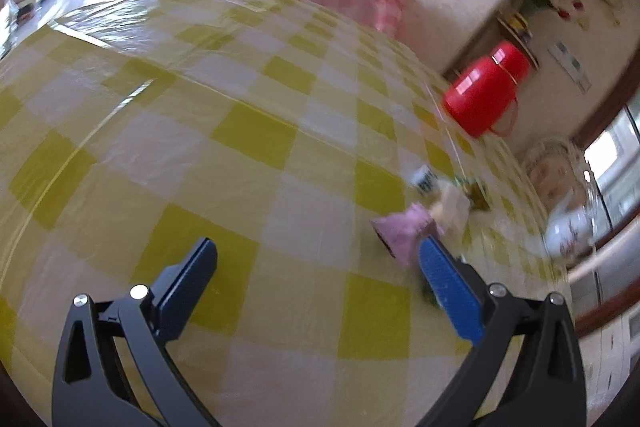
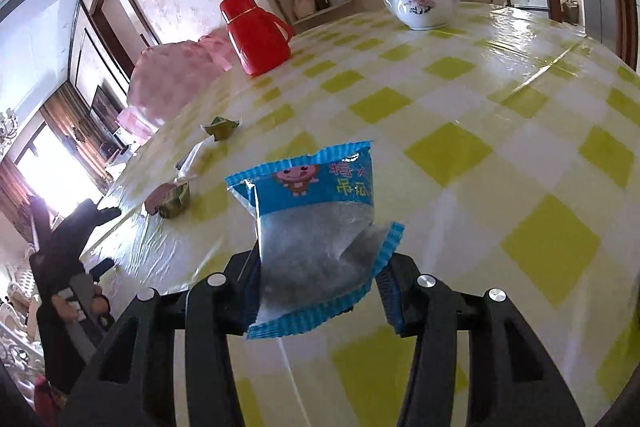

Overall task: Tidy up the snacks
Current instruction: 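Grasp the green printed snack packet with the left gripper, then lift both held packets and carry them toward the bin, then open the left gripper over the bin while the right releases the cartoon bag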

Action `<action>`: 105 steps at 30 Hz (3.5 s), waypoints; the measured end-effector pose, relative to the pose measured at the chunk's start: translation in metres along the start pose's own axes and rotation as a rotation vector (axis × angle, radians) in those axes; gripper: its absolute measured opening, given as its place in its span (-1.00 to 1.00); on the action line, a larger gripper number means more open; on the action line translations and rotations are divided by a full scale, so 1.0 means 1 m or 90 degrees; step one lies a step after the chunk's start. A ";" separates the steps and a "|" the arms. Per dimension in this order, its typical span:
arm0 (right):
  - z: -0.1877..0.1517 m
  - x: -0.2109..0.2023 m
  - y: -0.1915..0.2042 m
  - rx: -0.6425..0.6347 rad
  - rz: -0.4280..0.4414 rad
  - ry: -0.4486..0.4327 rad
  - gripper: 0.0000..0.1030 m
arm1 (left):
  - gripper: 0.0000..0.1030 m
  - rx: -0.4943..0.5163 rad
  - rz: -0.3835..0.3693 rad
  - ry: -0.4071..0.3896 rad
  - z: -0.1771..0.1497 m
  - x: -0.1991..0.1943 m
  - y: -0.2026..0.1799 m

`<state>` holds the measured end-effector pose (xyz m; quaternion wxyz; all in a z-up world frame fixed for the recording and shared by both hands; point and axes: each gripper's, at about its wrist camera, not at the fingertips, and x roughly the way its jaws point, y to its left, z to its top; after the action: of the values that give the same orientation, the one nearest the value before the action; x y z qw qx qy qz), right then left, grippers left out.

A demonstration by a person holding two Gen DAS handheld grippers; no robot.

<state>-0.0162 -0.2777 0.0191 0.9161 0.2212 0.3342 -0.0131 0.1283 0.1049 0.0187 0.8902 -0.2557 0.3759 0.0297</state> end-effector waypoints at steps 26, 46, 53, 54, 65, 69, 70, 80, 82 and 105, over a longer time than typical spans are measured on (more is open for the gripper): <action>-0.017 -0.015 -0.005 -0.022 0.042 0.017 -0.06 | -0.16 0.321 0.074 0.071 -0.059 0.043 -0.136; -0.042 -0.050 -0.008 -0.045 0.015 0.014 -0.06 | -0.16 0.371 -0.070 0.049 -0.141 -0.118 -0.088; -0.057 -0.062 -0.002 -0.045 0.017 0.031 -0.06 | -0.16 0.398 -0.050 0.073 -0.157 -0.133 -0.058; -0.059 -0.063 -0.001 -0.044 0.018 0.036 -0.06 | -0.16 0.404 -0.047 0.072 -0.159 -0.136 -0.055; -0.085 -0.068 0.038 -0.080 0.057 0.084 -0.06 | -0.15 0.437 -0.036 0.056 -0.171 -0.168 -0.032; -0.097 -0.070 0.067 -0.112 0.089 0.096 -0.06 | -0.15 0.432 -0.024 0.054 -0.170 -0.179 -0.013; -0.100 -0.070 0.077 -0.125 0.098 0.100 -0.06 | -0.15 0.429 -0.021 0.053 -0.169 -0.182 -0.008; -0.128 -0.069 0.139 -0.200 0.160 0.128 -0.06 | -0.15 0.399 0.020 0.037 -0.162 -0.205 0.045; -0.133 -0.068 0.149 -0.213 0.172 0.137 -0.06 | -0.15 0.387 0.028 0.039 -0.161 -0.208 0.058; -0.214 -0.087 0.283 -0.401 0.336 0.219 -0.06 | -0.14 0.251 0.150 0.009 -0.140 -0.270 0.202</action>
<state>-0.1654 0.0552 0.0398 0.8419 0.0081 0.4015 0.3604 -0.2061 0.2508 0.0343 0.9106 -0.0315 0.4080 0.0580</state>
